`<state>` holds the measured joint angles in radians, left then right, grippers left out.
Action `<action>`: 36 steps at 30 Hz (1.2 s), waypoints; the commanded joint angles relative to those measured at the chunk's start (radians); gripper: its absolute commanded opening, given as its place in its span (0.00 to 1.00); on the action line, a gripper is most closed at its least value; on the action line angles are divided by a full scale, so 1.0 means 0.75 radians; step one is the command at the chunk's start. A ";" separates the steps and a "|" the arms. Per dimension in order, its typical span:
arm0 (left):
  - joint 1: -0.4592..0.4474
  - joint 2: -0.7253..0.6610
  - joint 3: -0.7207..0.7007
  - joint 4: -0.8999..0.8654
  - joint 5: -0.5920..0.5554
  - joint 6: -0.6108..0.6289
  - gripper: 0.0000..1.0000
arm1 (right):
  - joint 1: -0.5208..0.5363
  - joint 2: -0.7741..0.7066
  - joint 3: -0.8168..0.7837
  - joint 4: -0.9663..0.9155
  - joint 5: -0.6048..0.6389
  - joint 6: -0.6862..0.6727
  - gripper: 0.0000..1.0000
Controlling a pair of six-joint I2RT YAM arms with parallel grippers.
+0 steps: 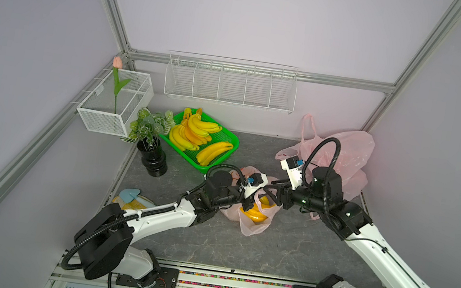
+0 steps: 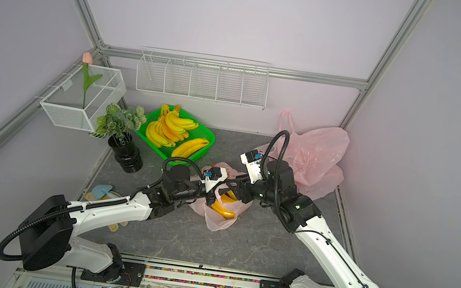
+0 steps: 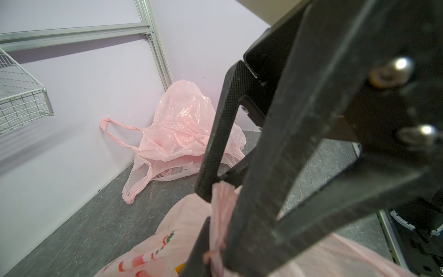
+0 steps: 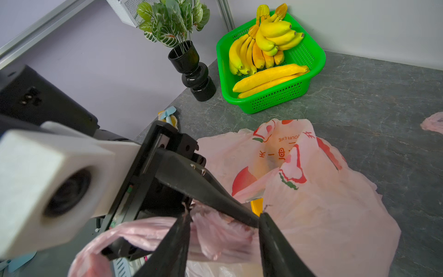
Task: Place the banana into a plastic bag & tie a knot
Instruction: Cross the plastic bag at the center of the board.
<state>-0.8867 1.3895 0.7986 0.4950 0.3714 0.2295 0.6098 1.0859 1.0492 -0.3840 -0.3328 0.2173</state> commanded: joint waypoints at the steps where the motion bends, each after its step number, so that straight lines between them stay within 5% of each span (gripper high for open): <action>1: -0.005 -0.003 0.018 0.007 0.006 0.030 0.20 | 0.011 0.010 -0.027 0.014 0.001 0.011 0.45; 11: -0.004 -0.015 0.002 0.003 -0.033 0.026 0.24 | 0.022 0.013 0.009 0.000 0.029 0.011 0.07; 19: -0.003 -0.061 -0.073 0.028 -0.173 -0.020 0.24 | 0.041 -0.022 0.073 -0.050 0.106 -0.039 0.07; 32: 0.003 -0.061 -0.100 0.027 -0.194 -0.028 0.24 | 0.080 -0.056 0.032 -0.062 0.264 -0.072 0.07; 36: 0.003 -0.088 -0.117 -0.017 -0.151 -0.008 0.32 | 0.079 -0.071 -0.003 -0.038 0.299 -0.059 0.07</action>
<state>-0.8883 1.3525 0.7288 0.4946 0.2359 0.2150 0.6636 1.0569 1.0744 -0.4286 -0.1467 0.1825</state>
